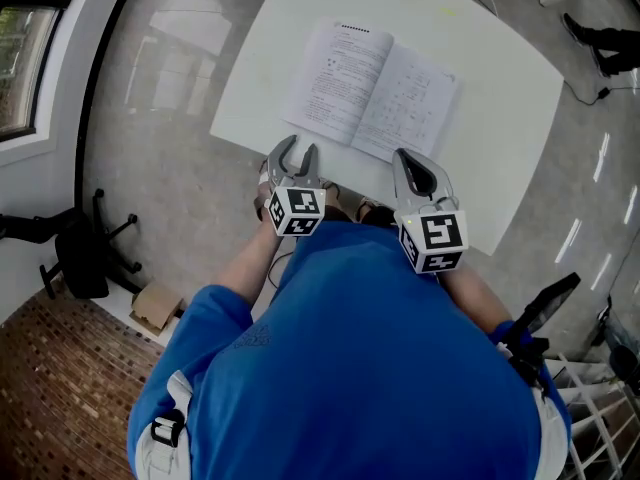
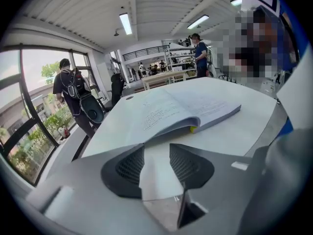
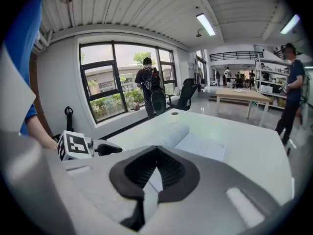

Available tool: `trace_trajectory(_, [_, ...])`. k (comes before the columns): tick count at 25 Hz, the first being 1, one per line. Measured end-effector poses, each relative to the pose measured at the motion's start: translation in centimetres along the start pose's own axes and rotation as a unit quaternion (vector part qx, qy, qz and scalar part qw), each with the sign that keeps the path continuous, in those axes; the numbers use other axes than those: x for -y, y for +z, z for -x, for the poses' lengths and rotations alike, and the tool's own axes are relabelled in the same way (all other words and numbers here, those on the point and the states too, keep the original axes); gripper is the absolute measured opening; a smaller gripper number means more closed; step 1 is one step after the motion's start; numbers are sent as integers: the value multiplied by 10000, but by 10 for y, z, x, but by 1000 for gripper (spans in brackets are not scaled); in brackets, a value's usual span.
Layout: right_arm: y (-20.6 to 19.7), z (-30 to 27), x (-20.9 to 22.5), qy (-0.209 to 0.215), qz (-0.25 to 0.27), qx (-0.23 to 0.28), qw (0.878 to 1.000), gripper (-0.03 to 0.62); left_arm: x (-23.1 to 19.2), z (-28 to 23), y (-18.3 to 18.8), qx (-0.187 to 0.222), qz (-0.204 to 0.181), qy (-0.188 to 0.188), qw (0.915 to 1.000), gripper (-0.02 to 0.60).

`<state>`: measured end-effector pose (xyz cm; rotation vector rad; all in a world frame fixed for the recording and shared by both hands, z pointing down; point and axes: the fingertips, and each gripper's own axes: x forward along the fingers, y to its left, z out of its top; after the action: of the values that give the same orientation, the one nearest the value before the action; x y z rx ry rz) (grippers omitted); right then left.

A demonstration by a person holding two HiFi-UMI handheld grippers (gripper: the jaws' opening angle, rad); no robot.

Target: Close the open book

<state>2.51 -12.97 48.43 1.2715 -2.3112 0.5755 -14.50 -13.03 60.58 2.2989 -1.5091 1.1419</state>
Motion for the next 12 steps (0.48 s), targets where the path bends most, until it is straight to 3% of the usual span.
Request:
trace_trajectory(7, [8,-9,-2,-109,-60,-6,9999,2,-15,-23,-2,-169,-988,213,9947,220])
trace_trajectory(12, [16,-12,1,-194,-97,8,9998,2,-22,-32,10,-48,-1452,316,9889,229])
